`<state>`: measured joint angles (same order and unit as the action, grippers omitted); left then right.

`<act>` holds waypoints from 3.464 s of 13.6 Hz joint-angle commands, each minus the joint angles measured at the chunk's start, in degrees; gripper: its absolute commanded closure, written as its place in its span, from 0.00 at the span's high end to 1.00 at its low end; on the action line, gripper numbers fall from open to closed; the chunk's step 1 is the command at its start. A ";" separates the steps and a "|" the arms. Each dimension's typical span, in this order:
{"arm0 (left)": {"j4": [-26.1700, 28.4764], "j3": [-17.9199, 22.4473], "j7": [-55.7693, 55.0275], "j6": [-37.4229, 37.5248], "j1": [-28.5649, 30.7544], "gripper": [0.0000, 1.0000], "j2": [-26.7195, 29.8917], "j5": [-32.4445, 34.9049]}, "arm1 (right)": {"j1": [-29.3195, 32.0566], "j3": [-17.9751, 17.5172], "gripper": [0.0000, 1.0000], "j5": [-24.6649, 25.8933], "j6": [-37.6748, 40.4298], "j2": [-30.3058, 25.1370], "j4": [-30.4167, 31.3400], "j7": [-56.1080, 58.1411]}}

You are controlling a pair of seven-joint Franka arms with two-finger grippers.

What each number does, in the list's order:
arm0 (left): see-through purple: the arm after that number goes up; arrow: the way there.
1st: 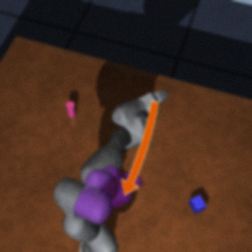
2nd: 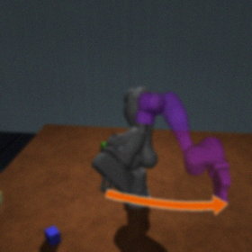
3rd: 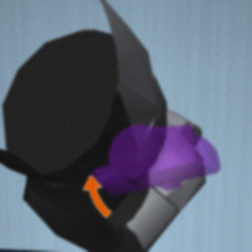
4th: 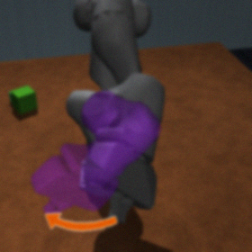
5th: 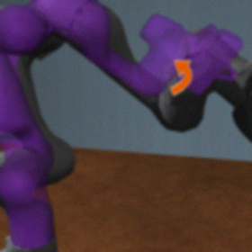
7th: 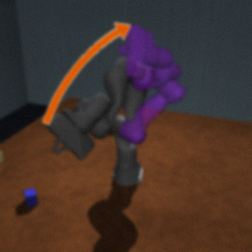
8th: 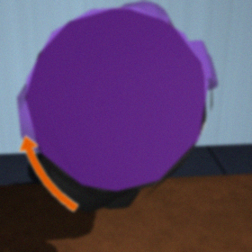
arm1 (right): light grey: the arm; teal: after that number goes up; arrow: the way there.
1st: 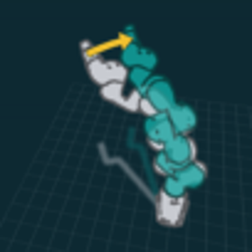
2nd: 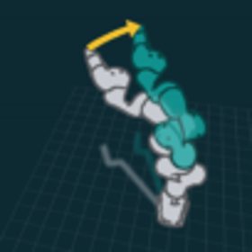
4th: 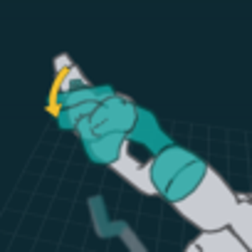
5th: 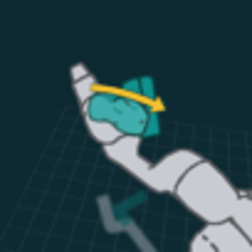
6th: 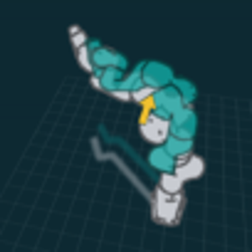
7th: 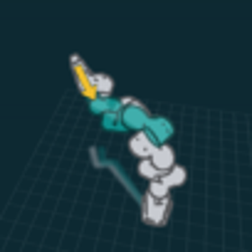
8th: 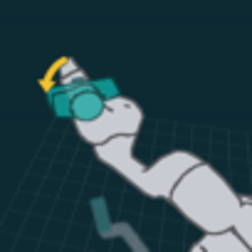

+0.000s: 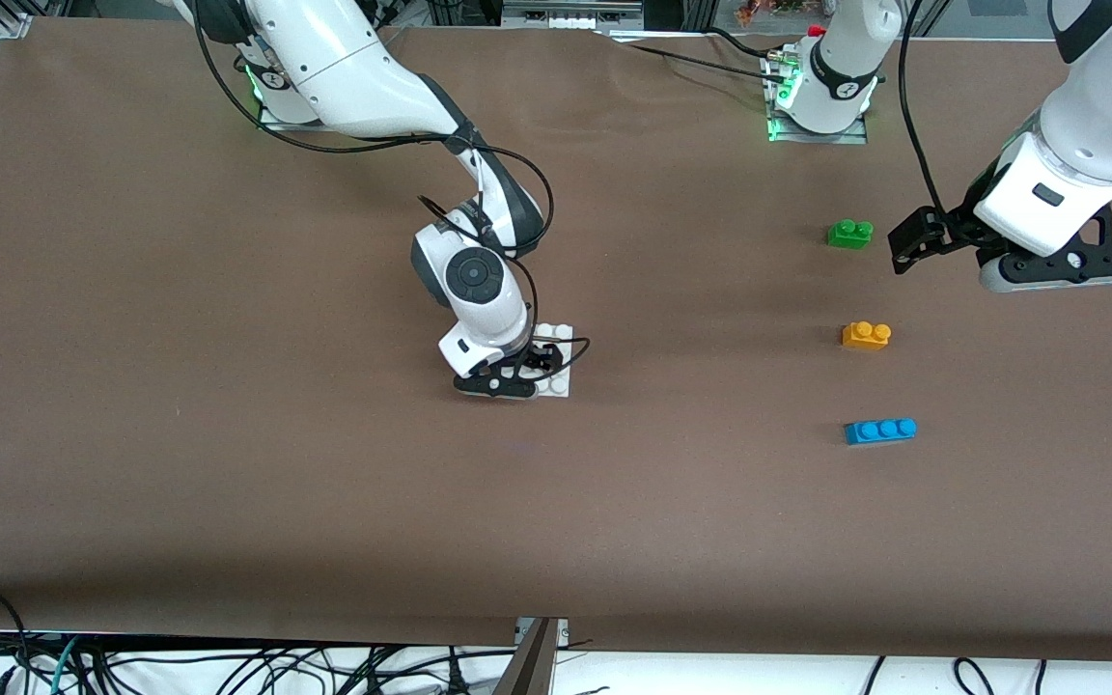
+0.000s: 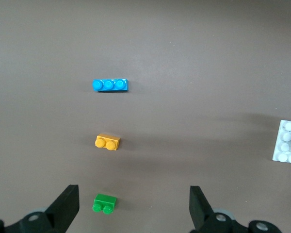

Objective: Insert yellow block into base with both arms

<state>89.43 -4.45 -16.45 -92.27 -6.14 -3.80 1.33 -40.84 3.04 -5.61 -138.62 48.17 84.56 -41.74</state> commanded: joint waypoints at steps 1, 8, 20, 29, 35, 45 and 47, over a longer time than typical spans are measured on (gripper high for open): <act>-1.01 -0.03 0.10 0.87 -0.36 1.00 -0.33 1.57 | -0.12 -0.05 1.00 -0.46 -0.07 0.78 -1.77 0.34; -1.01 -0.03 0.19 0.87 -0.36 1.00 -0.33 1.66 | 1.20 5.64 1.00 1.13 5.56 -6.06 -1.77 10.95; -1.10 0.14 -0.16 0.78 -0.36 1.00 -1.38 1.49 | 6.90 18.94 1.00 0.68 20.39 -18.89 -1.68 26.36; -1.01 1.73 0.72 -0.10 2.63 1.00 -2.44 1.31 | 29.31 5.92 1.00 8.42 32.19 -37.26 0.24 32.05; -1.01 0.85 0.19 0.17 1.75 1.00 -3.93 2.71 | 36.43 2.15 1.00 8.51 37.71 -42.63 1.92 38.99; -1.53 -2.85 1.75 3.07 0.86 1.00 -6.66 10.29 | 36.44 1.97 1.00 8.51 42.74 -42.11 0.87 39.37; -1.54 -2.76 5.45 2.98 4.72 1.00 -7.54 9.22 | 36.44 1.97 1.00 8.51 42.74 -41.93 0.87 39.54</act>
<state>89.49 -7.36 -15.70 -89.94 -5.04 -10.09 12.20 -5.03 5.87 2.15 -96.64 6.90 85.08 -2.32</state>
